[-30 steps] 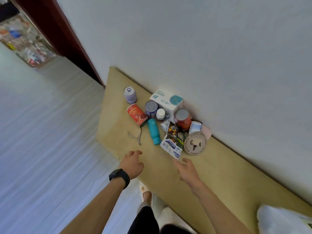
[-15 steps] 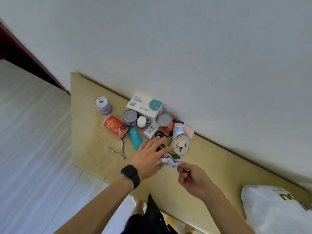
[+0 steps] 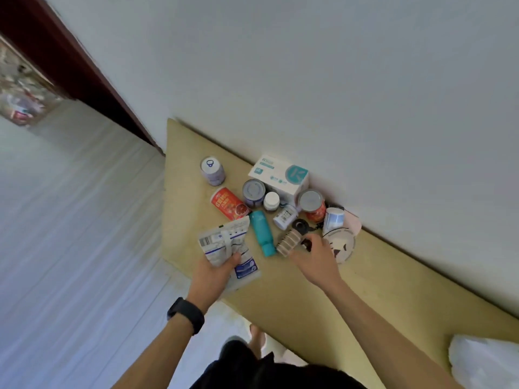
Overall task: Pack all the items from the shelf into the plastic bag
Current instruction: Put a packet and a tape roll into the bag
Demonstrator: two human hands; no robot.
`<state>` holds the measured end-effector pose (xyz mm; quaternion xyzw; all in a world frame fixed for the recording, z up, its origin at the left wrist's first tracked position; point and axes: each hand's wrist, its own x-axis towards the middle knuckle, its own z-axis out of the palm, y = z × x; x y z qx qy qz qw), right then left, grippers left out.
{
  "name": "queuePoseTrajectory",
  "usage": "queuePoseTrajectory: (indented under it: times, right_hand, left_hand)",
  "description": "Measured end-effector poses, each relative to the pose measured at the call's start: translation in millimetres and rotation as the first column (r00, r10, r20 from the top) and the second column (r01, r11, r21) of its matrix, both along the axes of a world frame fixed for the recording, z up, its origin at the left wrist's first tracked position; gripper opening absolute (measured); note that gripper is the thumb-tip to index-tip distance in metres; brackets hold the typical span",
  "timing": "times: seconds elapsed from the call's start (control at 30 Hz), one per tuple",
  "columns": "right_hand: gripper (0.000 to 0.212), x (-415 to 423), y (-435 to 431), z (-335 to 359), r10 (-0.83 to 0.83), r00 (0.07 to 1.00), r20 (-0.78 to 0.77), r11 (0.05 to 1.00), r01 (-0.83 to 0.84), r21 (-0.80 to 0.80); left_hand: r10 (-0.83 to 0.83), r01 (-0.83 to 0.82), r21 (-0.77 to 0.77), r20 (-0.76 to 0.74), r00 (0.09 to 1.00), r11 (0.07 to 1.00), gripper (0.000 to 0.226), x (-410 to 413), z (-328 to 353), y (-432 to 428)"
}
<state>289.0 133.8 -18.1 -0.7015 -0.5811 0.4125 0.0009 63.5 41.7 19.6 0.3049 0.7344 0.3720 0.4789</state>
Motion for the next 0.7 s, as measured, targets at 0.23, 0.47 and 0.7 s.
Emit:
queuePoseTrajectory:
  times: [0.23, 0.47, 0.7]
  right_hand:
    - [0.088, -42, 36, -39, 0.133, 0.91, 0.392, 0.991, -0.126, -0.045]
    - [0.082, -26, 23, -54, 0.042, 0.973, 0.225, 0.994, -0.019, -0.105]
    - [0.07, -27, 7, -64, 0.163, 0.913, 0.373, 0.982, -0.112, -0.154]
  left_hand:
    - [0.132, -0.132, -0.067, -0.007, 0.991, 0.989, 0.036, -33, 3, -27]
    - [0.171, -0.167, -0.101, 0.033, 0.985, 0.981, 0.043, -23, 2, -30]
    - [0.145, -0.141, -0.061, 0.061, 0.988, 0.988, 0.03, -3, 11, -15]
